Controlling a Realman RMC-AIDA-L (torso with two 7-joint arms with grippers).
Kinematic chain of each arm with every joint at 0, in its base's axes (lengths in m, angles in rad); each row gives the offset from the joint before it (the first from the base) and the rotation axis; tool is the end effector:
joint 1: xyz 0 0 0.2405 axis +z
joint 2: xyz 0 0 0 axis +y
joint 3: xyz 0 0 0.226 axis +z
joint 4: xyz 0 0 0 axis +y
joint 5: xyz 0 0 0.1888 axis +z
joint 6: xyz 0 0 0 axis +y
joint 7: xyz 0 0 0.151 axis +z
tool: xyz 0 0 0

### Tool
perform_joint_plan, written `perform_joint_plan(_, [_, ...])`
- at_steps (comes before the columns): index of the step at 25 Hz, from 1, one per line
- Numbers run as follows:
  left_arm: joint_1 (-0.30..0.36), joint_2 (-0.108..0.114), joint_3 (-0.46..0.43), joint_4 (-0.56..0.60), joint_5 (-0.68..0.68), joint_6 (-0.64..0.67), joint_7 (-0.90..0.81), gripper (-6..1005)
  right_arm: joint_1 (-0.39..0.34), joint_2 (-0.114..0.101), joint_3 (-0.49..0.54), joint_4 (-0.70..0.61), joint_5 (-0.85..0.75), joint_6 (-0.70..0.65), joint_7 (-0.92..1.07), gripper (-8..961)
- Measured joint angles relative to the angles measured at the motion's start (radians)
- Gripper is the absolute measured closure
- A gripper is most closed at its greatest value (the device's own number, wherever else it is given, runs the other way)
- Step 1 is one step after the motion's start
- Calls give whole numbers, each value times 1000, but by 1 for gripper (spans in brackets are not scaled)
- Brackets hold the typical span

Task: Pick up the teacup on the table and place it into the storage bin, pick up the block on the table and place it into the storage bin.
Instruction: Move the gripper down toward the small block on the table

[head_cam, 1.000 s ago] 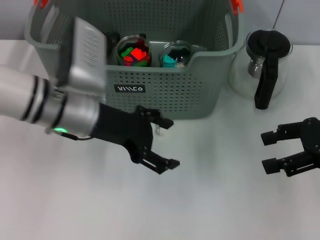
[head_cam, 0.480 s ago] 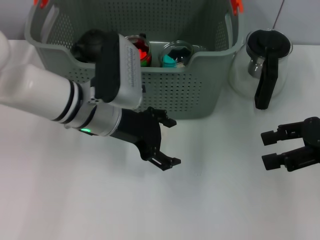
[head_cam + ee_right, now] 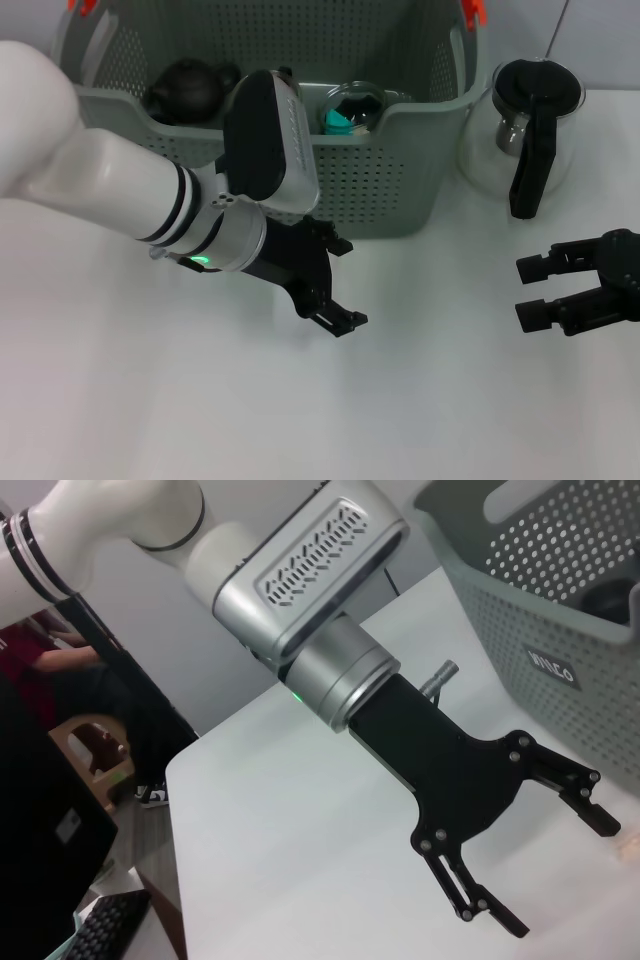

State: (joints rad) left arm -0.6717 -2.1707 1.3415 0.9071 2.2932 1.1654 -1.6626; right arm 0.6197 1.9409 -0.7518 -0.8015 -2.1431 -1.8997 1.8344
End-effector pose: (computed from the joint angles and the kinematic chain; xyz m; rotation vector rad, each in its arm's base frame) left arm -0.1617 0.3318 -0.0718 -2.9283 -0.0840 0.1459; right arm 0.2040 0.2926 0.0588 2.9071 -0.9073 -0.4269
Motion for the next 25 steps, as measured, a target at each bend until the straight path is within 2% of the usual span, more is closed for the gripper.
perform_joint_plan(14, [-34, -1, 30, -91, -4, -119, -31, 35, 0, 1, -1, 6, 0, 22, -22, 25])
perform_joint_plan(25, [-35, -1, 33, -109, -2, -144, -33, 35, -3, 1, 0, 7, 0, 33, -27, 26])
